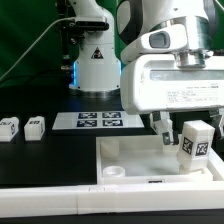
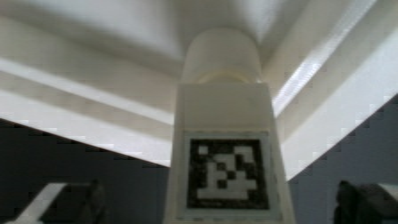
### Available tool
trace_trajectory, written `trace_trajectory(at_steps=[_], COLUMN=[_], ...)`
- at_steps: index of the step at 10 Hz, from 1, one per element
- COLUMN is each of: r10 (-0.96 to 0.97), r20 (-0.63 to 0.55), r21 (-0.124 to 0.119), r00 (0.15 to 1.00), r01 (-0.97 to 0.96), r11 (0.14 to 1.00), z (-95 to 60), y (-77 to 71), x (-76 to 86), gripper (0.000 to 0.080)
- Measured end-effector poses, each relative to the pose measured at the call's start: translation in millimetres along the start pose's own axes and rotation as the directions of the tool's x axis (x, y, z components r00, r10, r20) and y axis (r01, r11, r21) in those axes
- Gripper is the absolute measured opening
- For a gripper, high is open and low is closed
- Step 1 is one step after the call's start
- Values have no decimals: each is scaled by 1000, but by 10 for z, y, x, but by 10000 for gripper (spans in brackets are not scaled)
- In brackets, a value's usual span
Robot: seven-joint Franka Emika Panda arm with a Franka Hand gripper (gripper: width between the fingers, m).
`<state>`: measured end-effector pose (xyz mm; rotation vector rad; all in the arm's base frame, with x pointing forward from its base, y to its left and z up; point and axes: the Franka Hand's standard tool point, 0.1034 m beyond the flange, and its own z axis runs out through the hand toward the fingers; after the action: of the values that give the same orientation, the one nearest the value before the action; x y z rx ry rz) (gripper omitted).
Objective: Assemble one leg
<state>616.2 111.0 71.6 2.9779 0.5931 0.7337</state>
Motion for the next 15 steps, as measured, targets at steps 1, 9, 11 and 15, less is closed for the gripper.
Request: trace_trajectory(at_steps=[1,9,11,15], r10=[0,-7,-19,-32], r20=[0,165,397,590], r21=[0,16,34,48], r00=[1000,986,917,807], r01=[0,4,5,4], r11=[1000,1000,999,999], z=[0,-94,-130,-67], y=[0,-22,-36,-30], x=[0,35,24,49], gripper=[649,649,649,649])
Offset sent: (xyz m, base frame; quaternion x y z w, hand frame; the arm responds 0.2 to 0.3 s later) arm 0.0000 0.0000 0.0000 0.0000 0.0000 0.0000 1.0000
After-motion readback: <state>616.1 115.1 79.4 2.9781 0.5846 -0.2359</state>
